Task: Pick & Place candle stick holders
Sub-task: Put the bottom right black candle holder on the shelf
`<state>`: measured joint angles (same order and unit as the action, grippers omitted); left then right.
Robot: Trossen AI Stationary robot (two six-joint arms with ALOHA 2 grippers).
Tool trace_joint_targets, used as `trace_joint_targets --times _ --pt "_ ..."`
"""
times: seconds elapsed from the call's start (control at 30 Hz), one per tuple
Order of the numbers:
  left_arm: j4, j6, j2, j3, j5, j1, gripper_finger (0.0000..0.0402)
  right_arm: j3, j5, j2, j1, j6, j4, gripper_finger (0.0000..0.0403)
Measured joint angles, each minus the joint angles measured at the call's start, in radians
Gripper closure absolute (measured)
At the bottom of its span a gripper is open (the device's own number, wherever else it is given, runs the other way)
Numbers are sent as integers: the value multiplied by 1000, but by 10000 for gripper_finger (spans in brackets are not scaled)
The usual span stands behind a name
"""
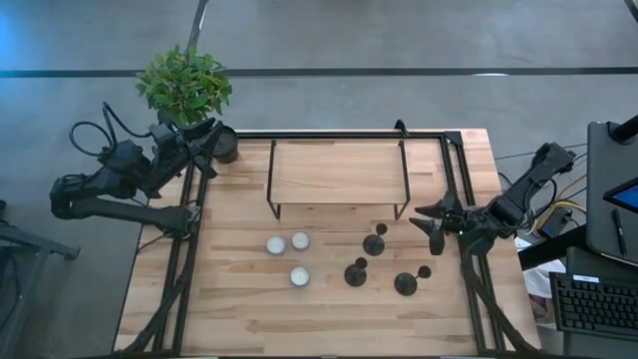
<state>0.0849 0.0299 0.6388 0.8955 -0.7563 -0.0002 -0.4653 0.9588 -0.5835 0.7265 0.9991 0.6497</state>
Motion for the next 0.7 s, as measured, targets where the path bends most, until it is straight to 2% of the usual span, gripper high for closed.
trace_joint_targets --times 0.23,0.4,0.53,0.7 --pt "-2 0 0 0 0 0 252 85 2 1 0 38 -50 230" --pt "-2 0 0 0 0 0 252 121 -90 1 -1 37 -63 230" --pt "-2 0 0 0 0 0 252 138 -153 -1 -1 -27 -101 230" --pt "-2 0 0 0 0 -1 252 144 -156 -1 0 -114 -144 235"
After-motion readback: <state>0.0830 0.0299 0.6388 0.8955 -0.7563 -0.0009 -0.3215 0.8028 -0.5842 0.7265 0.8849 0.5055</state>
